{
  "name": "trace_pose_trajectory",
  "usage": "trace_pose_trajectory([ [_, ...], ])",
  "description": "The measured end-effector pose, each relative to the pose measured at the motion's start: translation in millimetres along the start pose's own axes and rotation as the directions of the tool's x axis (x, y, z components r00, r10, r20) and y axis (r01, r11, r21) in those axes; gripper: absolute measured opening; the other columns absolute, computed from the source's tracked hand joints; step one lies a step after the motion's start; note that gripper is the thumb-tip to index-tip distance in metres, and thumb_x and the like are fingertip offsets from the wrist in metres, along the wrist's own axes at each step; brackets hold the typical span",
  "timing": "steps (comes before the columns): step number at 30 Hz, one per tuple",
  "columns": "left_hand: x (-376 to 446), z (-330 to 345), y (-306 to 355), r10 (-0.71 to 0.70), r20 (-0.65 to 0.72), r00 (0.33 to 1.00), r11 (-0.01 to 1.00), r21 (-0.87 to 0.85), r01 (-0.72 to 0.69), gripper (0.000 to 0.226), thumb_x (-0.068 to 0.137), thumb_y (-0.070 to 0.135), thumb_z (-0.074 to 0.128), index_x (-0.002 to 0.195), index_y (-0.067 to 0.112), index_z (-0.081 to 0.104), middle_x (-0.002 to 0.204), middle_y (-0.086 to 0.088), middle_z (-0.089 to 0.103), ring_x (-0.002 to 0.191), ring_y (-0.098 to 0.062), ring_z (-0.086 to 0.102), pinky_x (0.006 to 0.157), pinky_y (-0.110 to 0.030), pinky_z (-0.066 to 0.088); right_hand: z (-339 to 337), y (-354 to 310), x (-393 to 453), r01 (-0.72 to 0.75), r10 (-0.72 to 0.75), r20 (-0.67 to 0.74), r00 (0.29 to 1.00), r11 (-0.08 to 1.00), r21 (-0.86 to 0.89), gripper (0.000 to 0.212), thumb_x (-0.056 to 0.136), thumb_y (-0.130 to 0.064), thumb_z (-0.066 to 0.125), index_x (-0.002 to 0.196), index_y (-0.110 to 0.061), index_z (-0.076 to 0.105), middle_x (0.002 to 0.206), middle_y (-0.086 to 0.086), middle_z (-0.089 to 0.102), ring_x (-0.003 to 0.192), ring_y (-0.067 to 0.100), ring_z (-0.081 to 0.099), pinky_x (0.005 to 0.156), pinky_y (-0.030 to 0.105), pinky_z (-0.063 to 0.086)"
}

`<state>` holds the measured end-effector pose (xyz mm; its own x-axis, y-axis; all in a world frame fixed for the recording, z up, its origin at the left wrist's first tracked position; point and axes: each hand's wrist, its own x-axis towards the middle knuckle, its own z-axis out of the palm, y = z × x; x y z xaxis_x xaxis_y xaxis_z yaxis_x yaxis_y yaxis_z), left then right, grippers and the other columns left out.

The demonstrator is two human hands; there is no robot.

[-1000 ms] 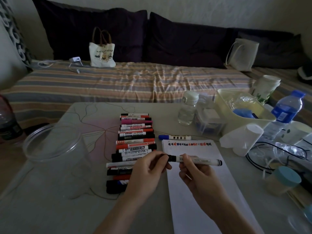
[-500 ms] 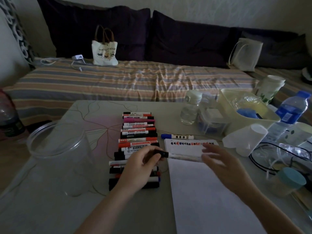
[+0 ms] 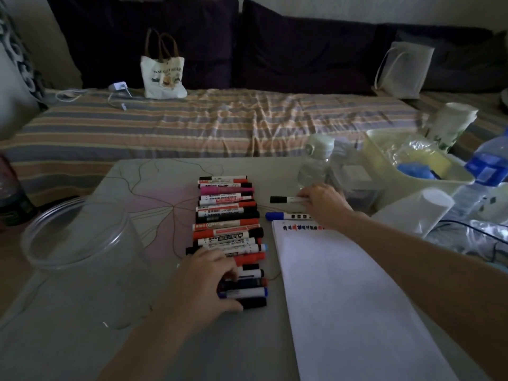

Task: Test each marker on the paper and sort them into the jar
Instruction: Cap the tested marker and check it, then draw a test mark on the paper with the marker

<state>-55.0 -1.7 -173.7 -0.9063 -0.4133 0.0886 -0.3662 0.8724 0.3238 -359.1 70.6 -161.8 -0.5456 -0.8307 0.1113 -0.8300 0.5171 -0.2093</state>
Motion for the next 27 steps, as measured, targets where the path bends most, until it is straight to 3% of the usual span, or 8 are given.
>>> trace_pose_trajectory([
  [4,-7.6,1.7,-8.9,0.037,0.065,0.997,0.998,0.056,-0.040,0.041,0.071,0.058,0.074,0.101,0.033,0.062,0.099,0.024,0.043,0.095,-0.001,0.036,0.072,-0.011,0.027,18.5,-3.9,9.8,-0.059,0.072,0.187,0.980,0.995,-0.077,0.037,0.095,-0.010,0.047,0.123,-0.032,0.059,0.125,0.001,0.057,0.117,0.026,0.051,0.099,0.050,0.039],
  [7,-9.9,4.8,-11.5,0.073,0.039,0.997,0.996,0.040,-0.075,0.037,0.072,0.054,0.074,0.099,0.031,0.063,0.096,0.022,0.045,0.091,-0.001,0.036,0.072,-0.009,0.026,23.3,-4.7,7.0,-0.034,0.057,0.279,0.958,0.996,-0.087,0.054,0.092,-0.002,0.041,0.136,-0.031,0.051,0.139,0.003,0.048,0.127,0.029,0.046,0.097,0.042,0.039],
  [13,-13.7,11.3,-12.2,0.178,-0.060,0.982,0.984,0.027,-0.177,0.023,0.080,0.043,0.067,0.094,0.025,0.072,0.092,0.013,0.059,0.091,-0.004,0.050,0.081,-0.024,0.046,14.5,-6.5,-7.7,-0.064,0.068,0.232,0.970,0.998,-0.023,0.054,0.095,-0.007,0.039,0.142,-0.033,0.044,0.153,0.001,0.035,0.140,0.027,0.033,0.112,0.057,0.027],
  [16,-15.7,12.2,-10.5,0.253,-0.088,0.963,0.963,0.117,-0.242,0.023,0.080,0.040,0.056,0.081,0.024,0.073,0.082,0.012,0.059,0.084,-0.005,0.054,0.074,-0.025,0.052,-0.2,-27.5,-38.5,0.055,-0.060,0.031,0.998,0.986,0.157,0.042,0.093,-0.009,0.042,0.126,-0.031,0.057,0.139,-0.005,0.050,0.131,0.017,0.043,0.111,0.053,0.032],
  [19,-21.5,19.5,-7.3,0.373,-0.104,0.922,0.906,0.256,-0.338,0.014,0.074,0.033,0.076,0.083,0.023,0.073,0.087,0.008,0.065,0.088,-0.012,0.062,0.079,-0.030,0.056,-6.5,-46.6,-87.5,0.251,-0.229,-0.118,0.966,0.939,0.237,0.027,0.093,-0.012,0.053,0.114,-0.025,0.064,0.119,-0.004,0.061,0.112,0.012,0.056,0.100,0.046,0.046],
  [21,-26.9,21.4,-3.4,0.373,-0.168,0.912,0.912,0.249,-0.327,0.021,0.072,0.029,0.081,0.089,0.021,0.072,0.093,0.006,0.067,0.092,-0.014,0.064,0.082,-0.030,0.055,-6.5,-61.1,-123.4,0.317,-0.293,-0.129,0.948,0.909,0.271,0.021,0.096,-0.020,0.055,0.115,-0.022,0.065,0.117,-0.004,0.063,0.108,0.010,0.057,0.098,0.040,0.048],
  [24,-27.7,11.9,14.5,0.406,-0.282,0.869,0.911,0.204,-0.359,0.016,0.083,0.021,0.072,0.097,0.016,0.067,0.095,0.004,0.062,0.087,-0.014,0.062,0.078,-0.029,0.053,-8.6,-83.6,-162.3,0.273,-0.269,-0.055,0.962,0.914,0.301,0.030,0.099,-0.044,0.042,0.118,-0.031,0.062,0.117,-0.014,0.062,0.108,0.004,0.053,0.095,0.031,0.044],
  [27,-20.3,-0.8,37.1,0.463,-0.318,0.828,0.884,0.233,-0.405,0.015,0.094,0.028,0.056,0.101,0.018,0.063,0.098,0.005,0.059,0.087,-0.012,0.056,0.077,-0.030,0.048,-10.2,-90.9,-177.7,0.258,-0.265,-0.001,0.964,0.939,0.227,0.029,0.102,-0.041,0.039,0.114,-0.031,0.064,0.101,-0.015,0.064,0.092,0.005,0.053,0.082,0.026,0.042],
])
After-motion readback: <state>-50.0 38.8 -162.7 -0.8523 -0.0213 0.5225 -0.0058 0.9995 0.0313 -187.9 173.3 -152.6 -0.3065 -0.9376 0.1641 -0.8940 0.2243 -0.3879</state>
